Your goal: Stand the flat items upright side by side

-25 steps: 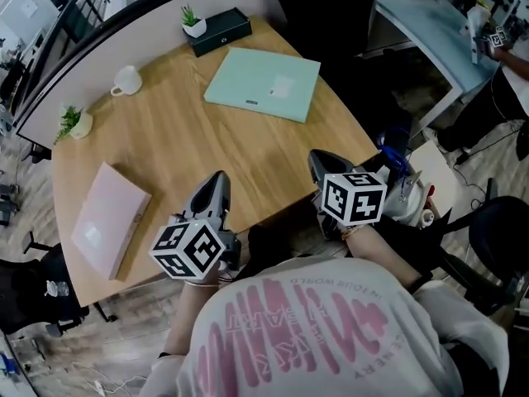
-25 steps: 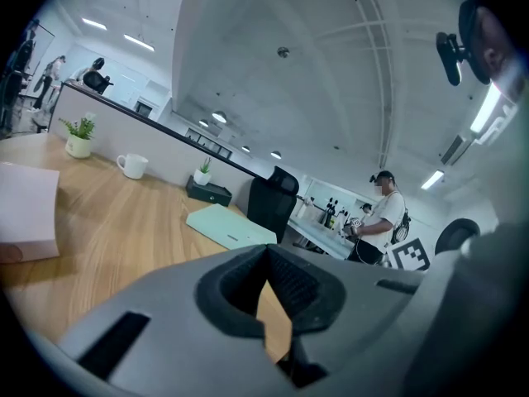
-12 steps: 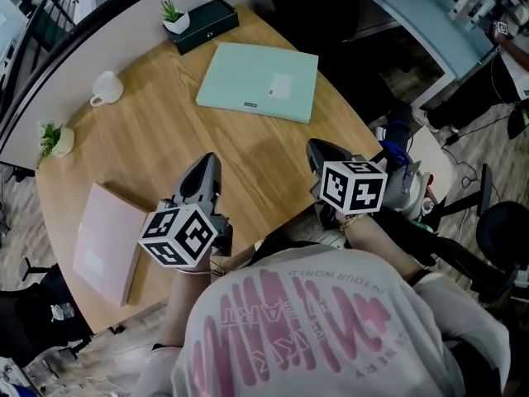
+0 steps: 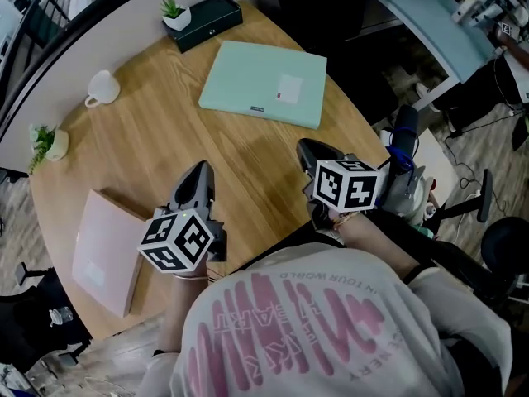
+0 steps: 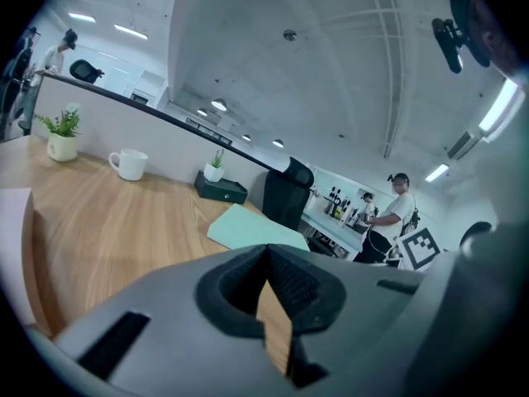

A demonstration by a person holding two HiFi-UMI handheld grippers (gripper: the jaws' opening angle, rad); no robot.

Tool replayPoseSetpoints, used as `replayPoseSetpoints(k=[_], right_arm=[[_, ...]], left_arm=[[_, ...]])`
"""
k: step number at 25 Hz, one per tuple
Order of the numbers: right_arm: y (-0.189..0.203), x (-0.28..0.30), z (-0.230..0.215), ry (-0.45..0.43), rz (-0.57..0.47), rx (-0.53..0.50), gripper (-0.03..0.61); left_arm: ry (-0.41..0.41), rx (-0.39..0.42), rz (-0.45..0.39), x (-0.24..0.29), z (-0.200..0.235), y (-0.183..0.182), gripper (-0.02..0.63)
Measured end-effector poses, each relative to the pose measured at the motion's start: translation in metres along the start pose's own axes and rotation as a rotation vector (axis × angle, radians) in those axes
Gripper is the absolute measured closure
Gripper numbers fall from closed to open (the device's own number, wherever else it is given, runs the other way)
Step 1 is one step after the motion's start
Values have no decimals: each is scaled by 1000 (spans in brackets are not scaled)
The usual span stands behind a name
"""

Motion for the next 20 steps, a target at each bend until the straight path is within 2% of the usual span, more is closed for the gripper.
replayPoseSetpoints(k=[5, 10, 20], right_arm=[[-19, 33, -5, -33, 13, 5, 558], [-44, 59, -11, -76, 21, -34, 557], [-58, 80, -39, -58, 31, -23, 557]], left_arm=[[-58, -12, -16, 13, 11, -7, 611], [-110, -33, -29, 25, 16, -10, 611], [-140, -48, -11, 52, 17, -3, 611]])
Point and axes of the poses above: the fingertips, and each gripper's own axes: x forward along the fingers, z to its left, y out of its underside, the point moved 9 cm from there along -x, backward along the fingers, and after that the axes turned 11 degrees about -z, right-handed, at the moved point
